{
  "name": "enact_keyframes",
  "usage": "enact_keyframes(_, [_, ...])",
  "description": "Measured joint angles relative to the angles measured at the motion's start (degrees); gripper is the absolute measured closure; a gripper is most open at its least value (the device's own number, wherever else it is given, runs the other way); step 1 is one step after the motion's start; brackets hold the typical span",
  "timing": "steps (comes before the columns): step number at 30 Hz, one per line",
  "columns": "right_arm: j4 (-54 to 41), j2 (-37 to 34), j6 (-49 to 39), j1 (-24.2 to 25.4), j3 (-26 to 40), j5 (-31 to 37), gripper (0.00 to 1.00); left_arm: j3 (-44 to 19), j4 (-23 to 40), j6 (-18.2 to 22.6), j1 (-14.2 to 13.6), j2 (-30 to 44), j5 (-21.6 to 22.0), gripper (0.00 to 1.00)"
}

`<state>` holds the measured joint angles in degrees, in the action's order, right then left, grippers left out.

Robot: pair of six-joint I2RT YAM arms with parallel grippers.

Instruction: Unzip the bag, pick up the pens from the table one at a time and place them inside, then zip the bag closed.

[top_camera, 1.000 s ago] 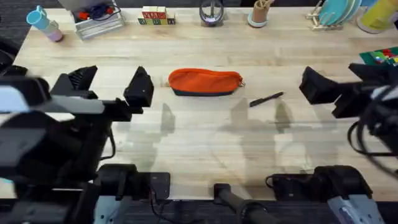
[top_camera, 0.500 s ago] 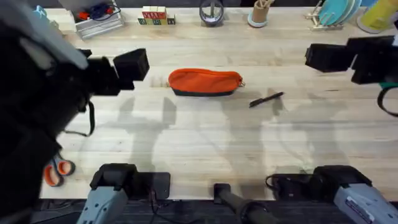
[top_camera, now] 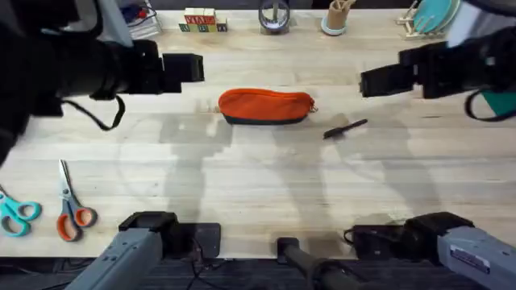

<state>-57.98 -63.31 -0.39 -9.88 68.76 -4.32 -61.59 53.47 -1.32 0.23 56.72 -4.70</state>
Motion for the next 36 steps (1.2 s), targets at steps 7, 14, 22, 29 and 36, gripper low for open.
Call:
enact_keyframes(7, [-0.3,-3.8,-0.4,-1.0,0.1,0.0,0.005,-1.1,1.1,0.0,0.0,4.8,-0.3,0.008])
enact_keyframes(14, [-0.3,-3.8,-0.5,-1.0,0.2,0.0,0.005,-1.1,2.8,0.0,0.0,5.7,-0.2,0.008])
enact_keyframes(22, [-0.3,-3.8,-0.7,-1.0,0.2,0.0,0.004,-1.1,1.4,2.7,0.0,5.7,0.0,0.008])
enact_keyframes(29, [-0.3,-3.8,-0.9,-1.0,0.2,0.0,0.005,-1.1,1.4,15.8,0.0,5.7,-2.6,0.009])
enact_keyframes(36, [-0.3,-3.8,-0.9,-1.0,0.2,0.0,0.004,-1.1,1.5,32.7,3.9,5.8,-16.6,0.009])
